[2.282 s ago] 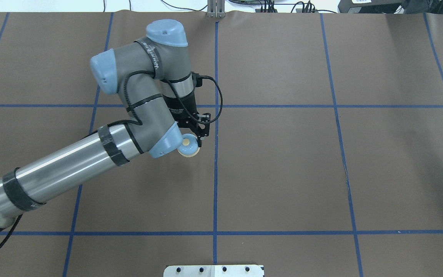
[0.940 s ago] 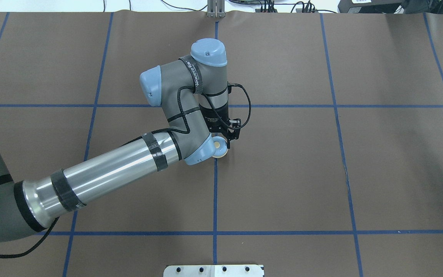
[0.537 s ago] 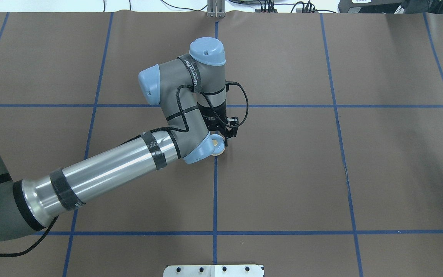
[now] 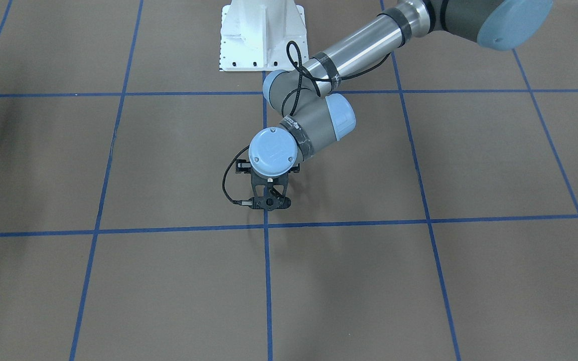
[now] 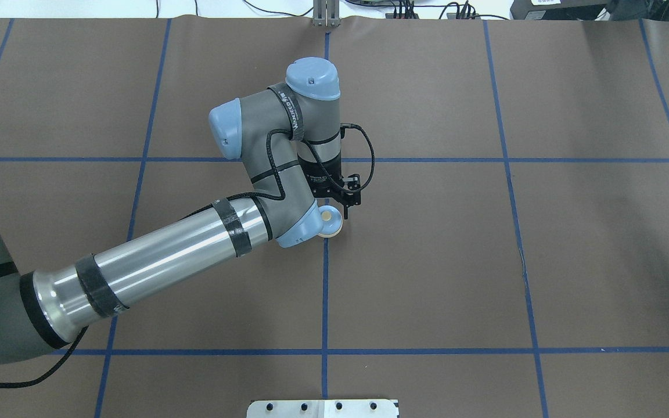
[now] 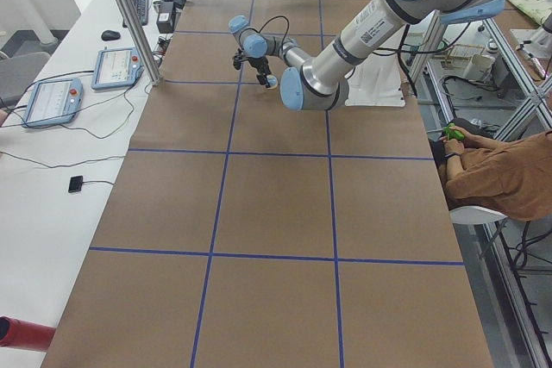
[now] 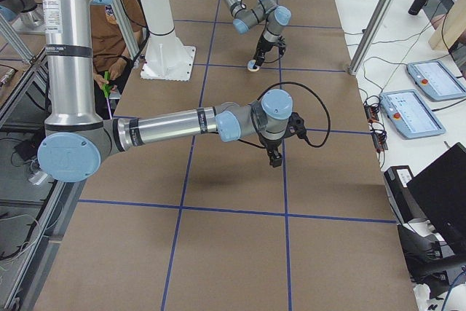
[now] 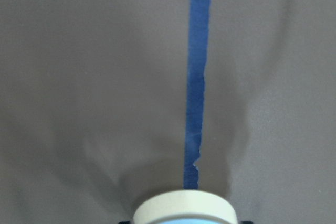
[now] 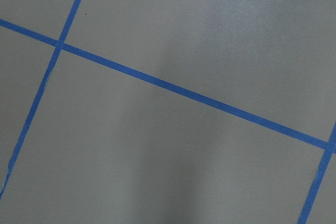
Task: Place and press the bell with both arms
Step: 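Lower the bell onto the table and open the left gripper, then lift the left gripper away while the right gripper moves above the bell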
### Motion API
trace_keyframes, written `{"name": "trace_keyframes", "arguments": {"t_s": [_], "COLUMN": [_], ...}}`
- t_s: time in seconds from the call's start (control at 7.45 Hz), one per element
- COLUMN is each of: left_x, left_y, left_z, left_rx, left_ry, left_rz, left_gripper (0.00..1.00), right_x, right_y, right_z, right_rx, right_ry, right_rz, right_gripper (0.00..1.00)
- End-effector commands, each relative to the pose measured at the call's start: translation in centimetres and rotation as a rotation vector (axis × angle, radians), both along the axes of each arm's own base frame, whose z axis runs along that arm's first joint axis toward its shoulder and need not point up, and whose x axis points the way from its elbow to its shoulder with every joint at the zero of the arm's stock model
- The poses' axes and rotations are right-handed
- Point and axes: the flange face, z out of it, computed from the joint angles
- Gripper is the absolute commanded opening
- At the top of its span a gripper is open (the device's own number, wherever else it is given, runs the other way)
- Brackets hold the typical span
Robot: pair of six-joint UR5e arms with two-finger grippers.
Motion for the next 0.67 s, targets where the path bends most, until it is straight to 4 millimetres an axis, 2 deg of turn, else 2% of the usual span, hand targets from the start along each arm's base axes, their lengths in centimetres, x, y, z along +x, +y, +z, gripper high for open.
{"name": "trace_keyframes", "arguments": {"t_s": [0.0, 0.13, 0.27, 0.4, 0.54], "left_x": [-3.8, -6.6, -8.9, -12.9, -17.5], "left_y": [-3.1, -4.2, -4.5, -3.7, -2.4], "left_z": [-1.9, -3.7, -2.3, 0.9, 4.0], "left_rx": [-0.008, 0.017, 0.025, 0.015, 0.024], "left_ry": [0.025, 0.061, 0.071, 0.097, 0.124], "left_rz": [-0.076, -0.105, -0.125, -0.135, -0.150], "left_gripper": [0.99, 0.99, 0.99, 0.99, 0.99], "right_x": [-3.2, -6.0, -8.9, -12.6, -17.8], "right_y": [-2.2, -3.5, -4.4, -5.2, -5.0], "right_z": [-3.3, -6.3, -9.4, -13.2, -17.1], "right_rx": [-0.032, -0.080, -0.116, -0.158, -0.193], "right_ry": [-0.013, -0.026, -0.045, -0.053, -0.053], "right_rz": [0.029, 0.067, 0.096, 0.139, 0.174], "right_gripper": [1.00, 1.00, 1.00, 1.00, 1.00]}}
